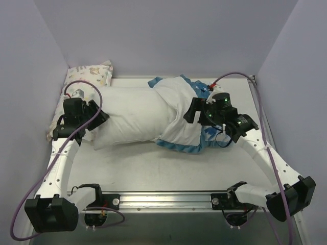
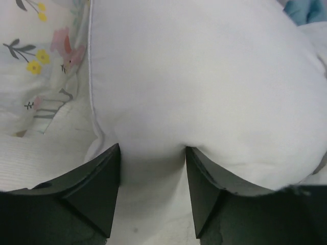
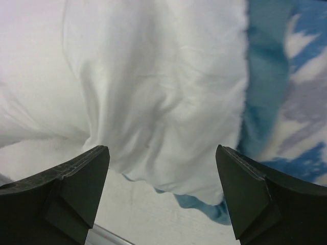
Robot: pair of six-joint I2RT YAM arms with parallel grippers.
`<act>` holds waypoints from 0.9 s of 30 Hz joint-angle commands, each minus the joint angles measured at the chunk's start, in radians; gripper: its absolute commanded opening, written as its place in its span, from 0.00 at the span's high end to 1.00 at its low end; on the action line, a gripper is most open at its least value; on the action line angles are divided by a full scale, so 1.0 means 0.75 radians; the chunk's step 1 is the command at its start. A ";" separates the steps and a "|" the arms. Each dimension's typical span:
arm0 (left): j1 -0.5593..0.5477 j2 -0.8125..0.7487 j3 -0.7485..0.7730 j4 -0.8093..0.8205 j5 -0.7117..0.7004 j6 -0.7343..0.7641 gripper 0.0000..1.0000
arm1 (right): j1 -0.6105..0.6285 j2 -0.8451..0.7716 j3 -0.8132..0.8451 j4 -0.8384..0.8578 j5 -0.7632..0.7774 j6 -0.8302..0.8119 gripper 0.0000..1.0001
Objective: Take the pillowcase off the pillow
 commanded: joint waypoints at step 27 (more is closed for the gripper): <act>-1.030 -0.263 -0.496 0.485 -0.812 -0.573 0.02 | -0.466 0.087 -0.343 0.117 -0.109 0.078 0.12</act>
